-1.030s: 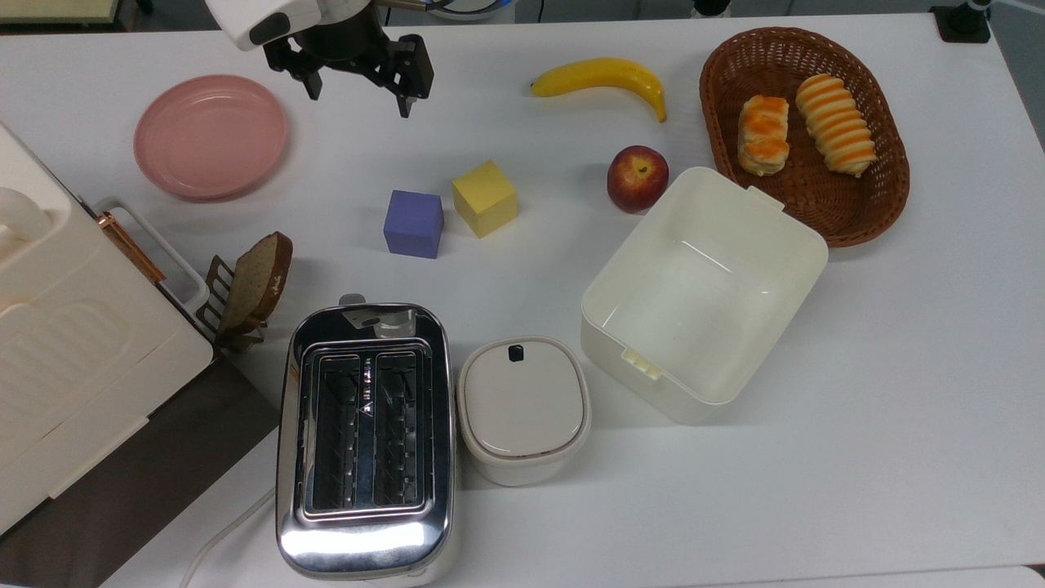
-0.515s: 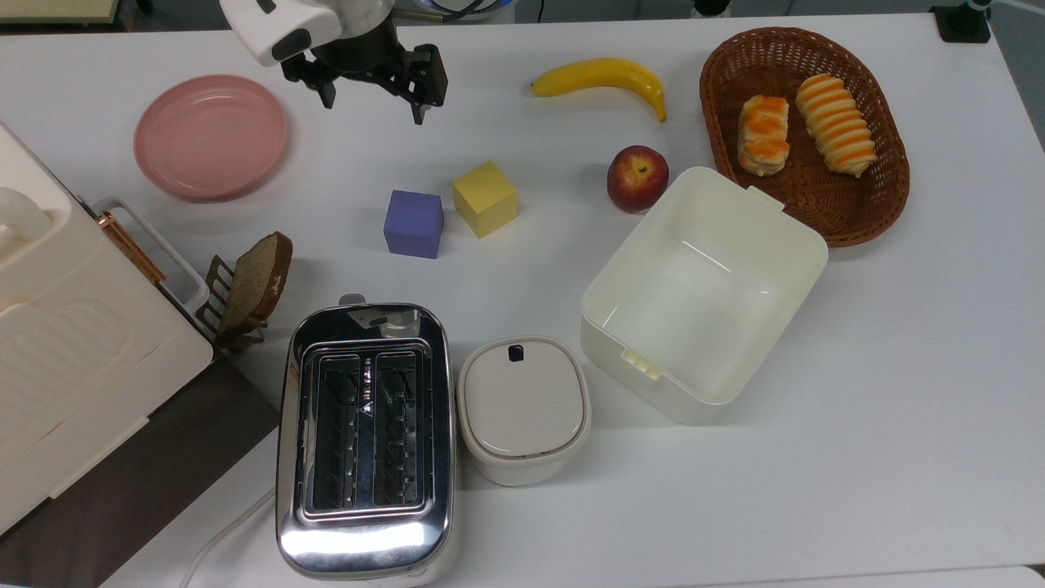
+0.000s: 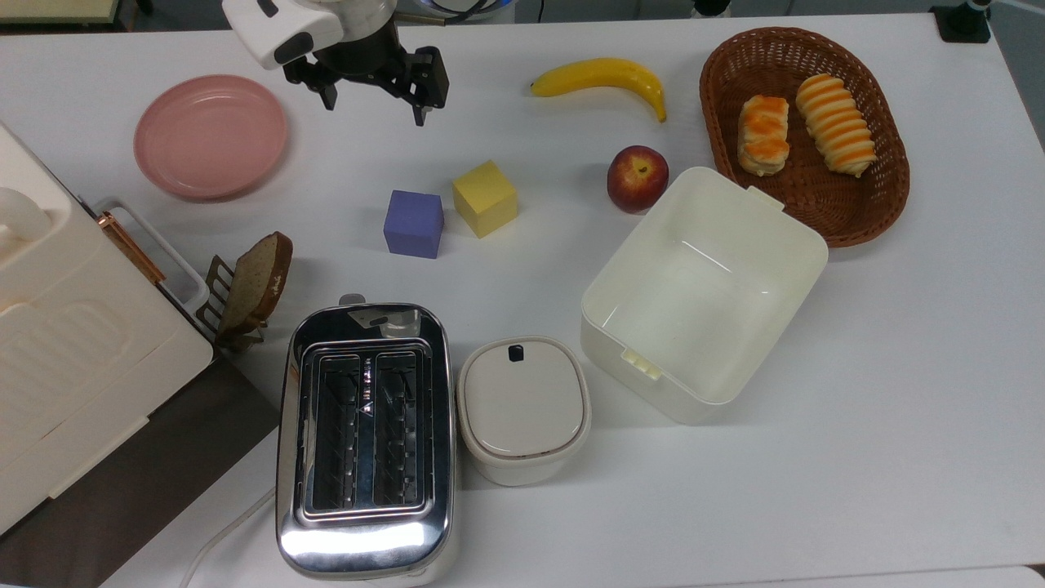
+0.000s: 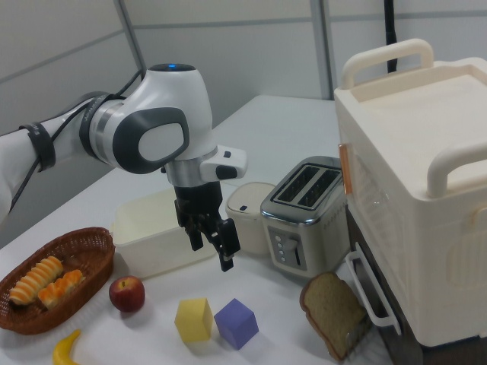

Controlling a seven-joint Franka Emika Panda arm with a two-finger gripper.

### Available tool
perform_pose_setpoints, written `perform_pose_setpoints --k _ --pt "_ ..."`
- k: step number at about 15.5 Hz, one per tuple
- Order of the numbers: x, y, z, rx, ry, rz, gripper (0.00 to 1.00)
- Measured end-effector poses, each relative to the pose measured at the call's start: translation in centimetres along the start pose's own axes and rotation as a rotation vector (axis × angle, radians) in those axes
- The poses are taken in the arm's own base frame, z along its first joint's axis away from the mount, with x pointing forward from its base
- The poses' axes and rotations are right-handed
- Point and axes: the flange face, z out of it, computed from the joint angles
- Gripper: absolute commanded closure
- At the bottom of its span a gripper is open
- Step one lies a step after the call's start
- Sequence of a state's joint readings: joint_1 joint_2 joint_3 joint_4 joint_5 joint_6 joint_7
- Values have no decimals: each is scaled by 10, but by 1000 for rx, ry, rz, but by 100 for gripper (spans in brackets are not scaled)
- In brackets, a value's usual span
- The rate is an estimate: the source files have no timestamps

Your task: Put the bread on the table

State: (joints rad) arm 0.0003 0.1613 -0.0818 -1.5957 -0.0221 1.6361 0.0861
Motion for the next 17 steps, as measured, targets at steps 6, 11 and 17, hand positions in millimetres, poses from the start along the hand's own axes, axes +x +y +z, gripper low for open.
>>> perform_pose_setpoints --k 6,11,17 --pt "0 -2 1 -1 -2 -5 0" --pt "3 -11 8 -4 -14 -19 0" --pt "4 -13 12 -6 -21 -22 0"
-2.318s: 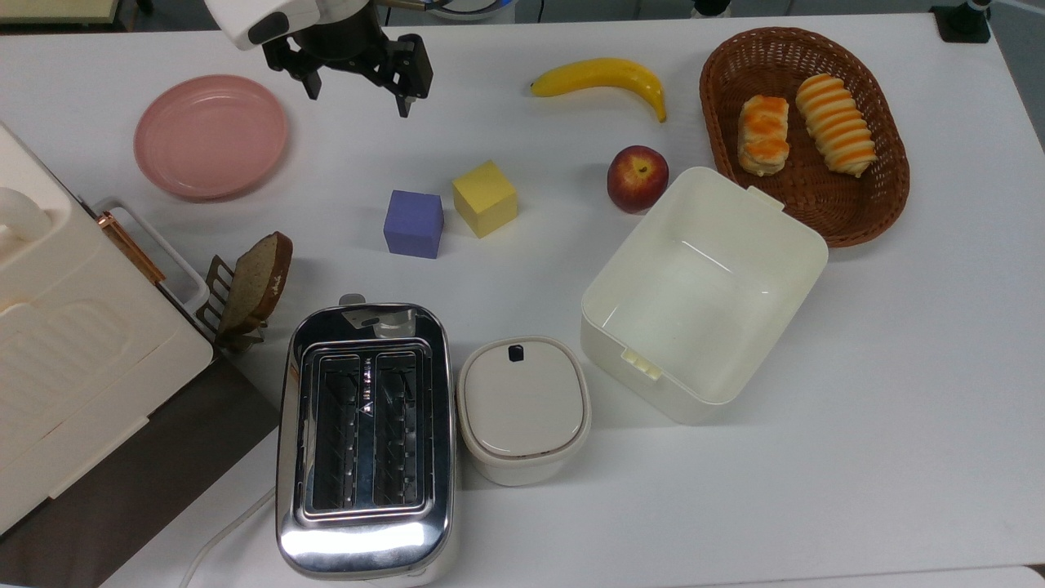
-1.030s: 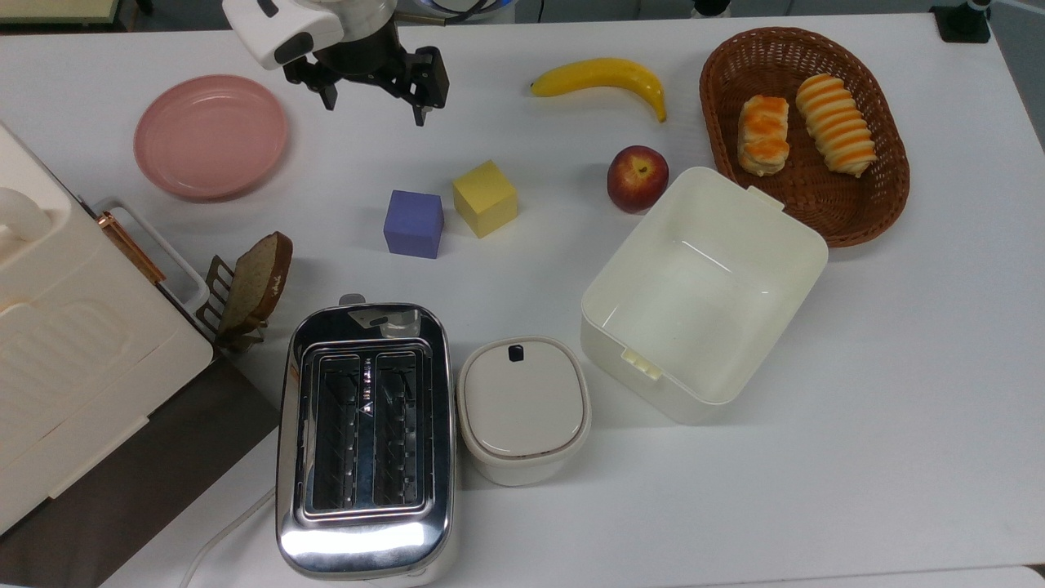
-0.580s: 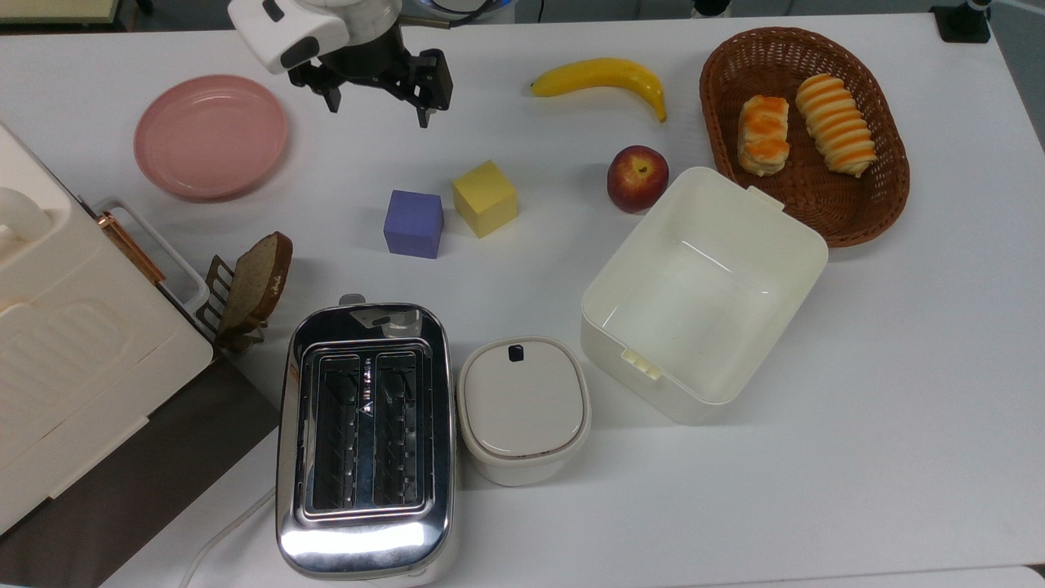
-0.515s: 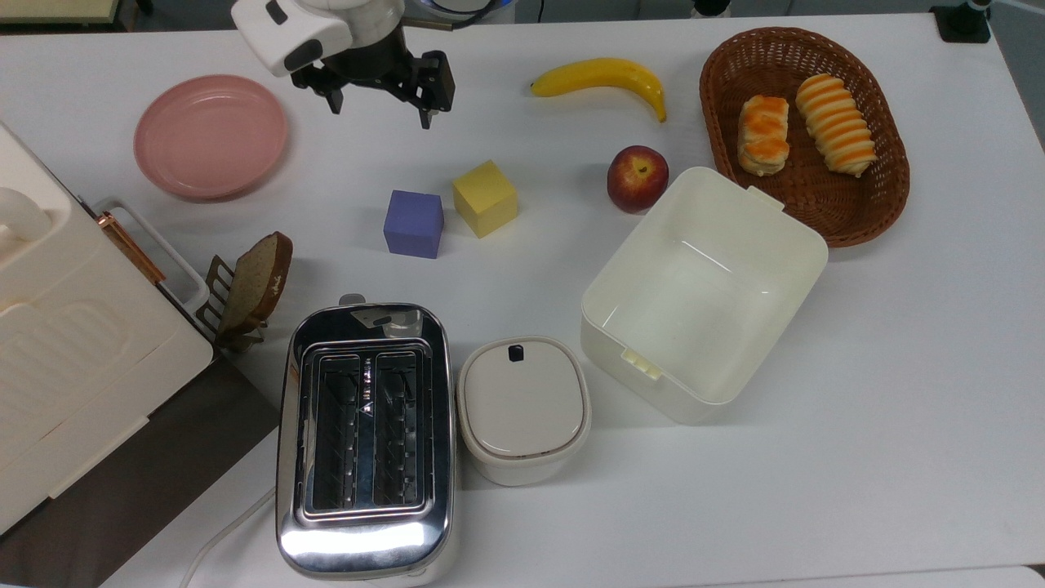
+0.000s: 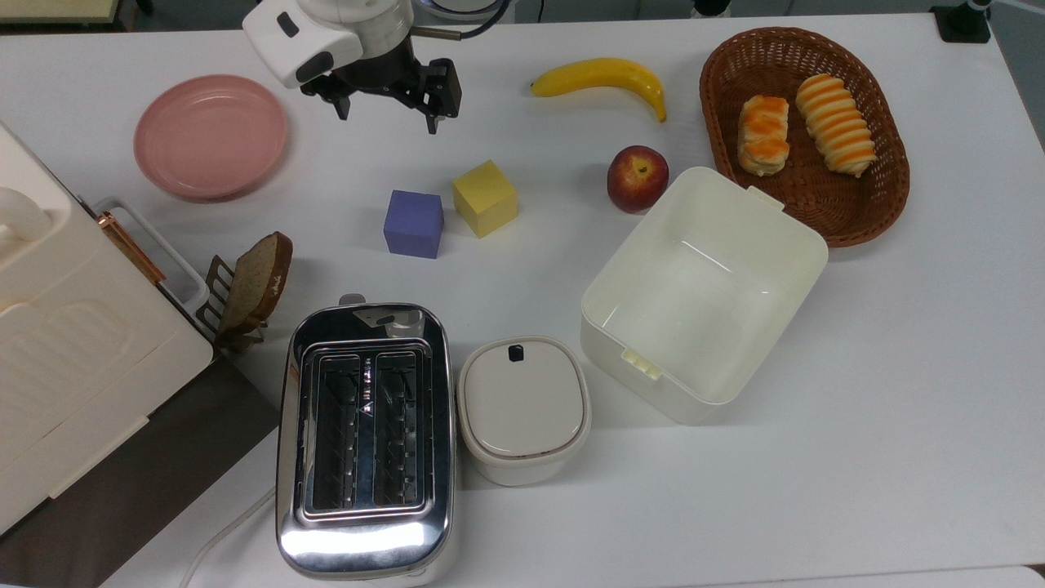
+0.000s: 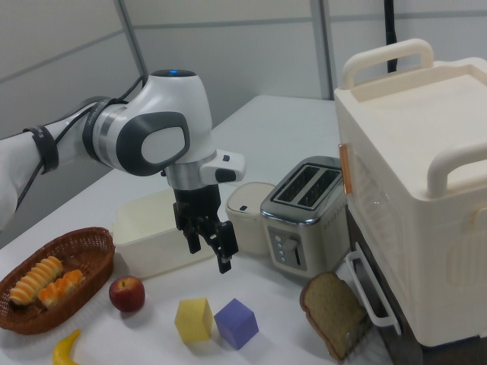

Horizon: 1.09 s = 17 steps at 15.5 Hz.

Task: Put the bread on the table
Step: 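Move the gripper over the wicker basket toward the bread rolls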

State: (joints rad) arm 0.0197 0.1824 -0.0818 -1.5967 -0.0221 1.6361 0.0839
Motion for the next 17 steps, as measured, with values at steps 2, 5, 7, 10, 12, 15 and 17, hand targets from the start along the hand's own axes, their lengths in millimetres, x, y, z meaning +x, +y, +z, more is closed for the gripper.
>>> perform_pose_setpoints --k 2,5,7,10,12,15,17 --pt "0 -5 1 -1 -2 -9 0" --pt "-3 -36 5 -10 -9 -58 0" --pt "-11 -80 5 -21 -7 -92 0" --pt "-37 -168 5 -43 3 -121 0" --pt "-59 -219 6 -55 9 -149 0" --pt "-93 -278 9 -70 17 -172 0" --pt "-116 -313 18 -86 12 -176 0"
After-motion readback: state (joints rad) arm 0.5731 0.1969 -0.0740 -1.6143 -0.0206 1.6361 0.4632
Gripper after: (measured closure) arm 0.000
